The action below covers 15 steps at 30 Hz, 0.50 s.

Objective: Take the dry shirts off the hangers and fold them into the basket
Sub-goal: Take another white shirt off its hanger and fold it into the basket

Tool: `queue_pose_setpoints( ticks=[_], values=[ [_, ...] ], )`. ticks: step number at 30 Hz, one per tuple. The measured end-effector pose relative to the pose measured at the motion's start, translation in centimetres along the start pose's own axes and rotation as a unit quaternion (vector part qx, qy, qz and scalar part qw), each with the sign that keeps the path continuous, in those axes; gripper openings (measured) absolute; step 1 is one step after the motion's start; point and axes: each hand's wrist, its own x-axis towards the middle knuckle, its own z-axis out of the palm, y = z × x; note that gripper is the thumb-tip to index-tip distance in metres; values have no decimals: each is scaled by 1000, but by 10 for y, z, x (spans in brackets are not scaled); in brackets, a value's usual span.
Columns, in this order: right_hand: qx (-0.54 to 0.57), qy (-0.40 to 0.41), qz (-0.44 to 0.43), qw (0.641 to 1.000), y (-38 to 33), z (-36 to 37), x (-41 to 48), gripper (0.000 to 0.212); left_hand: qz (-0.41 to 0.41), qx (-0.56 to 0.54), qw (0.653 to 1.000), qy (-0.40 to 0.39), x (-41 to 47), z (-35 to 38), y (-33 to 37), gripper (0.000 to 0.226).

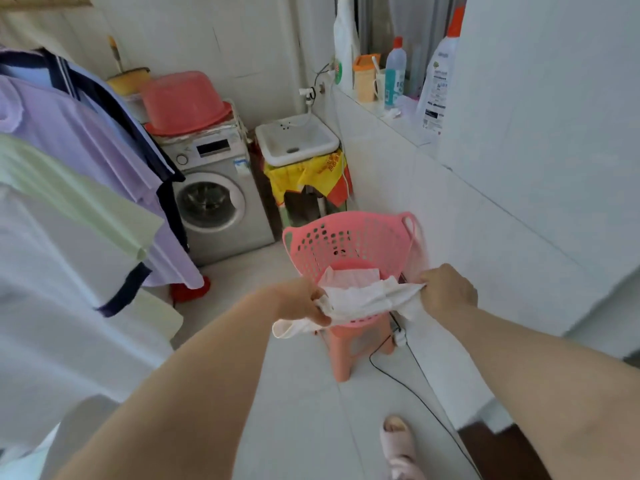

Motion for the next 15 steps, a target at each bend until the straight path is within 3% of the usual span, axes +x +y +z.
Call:
queue_pose_setpoints(
  ticks=[2,5,10,13,15],
  values=[
    [-12,-55,15,998,5,7,-19,34,-2,24,999,-25,-5,21,-1,32],
    [55,-93,65,992,13,12,-29,32,15,5,999,-33,-10,41,1,32],
    [99,-36,70,992,12,14,-30,31,19,-15,999,-31,-13,52,2,29],
    [154,-29,-27,987,-9,18,-29,22,21,-7,998,-54,-12,55,3,28],
    [165,-137,-111,970,-27,26,-29,31,20,16,997,-73,-12,54,4,29]
  ],
)
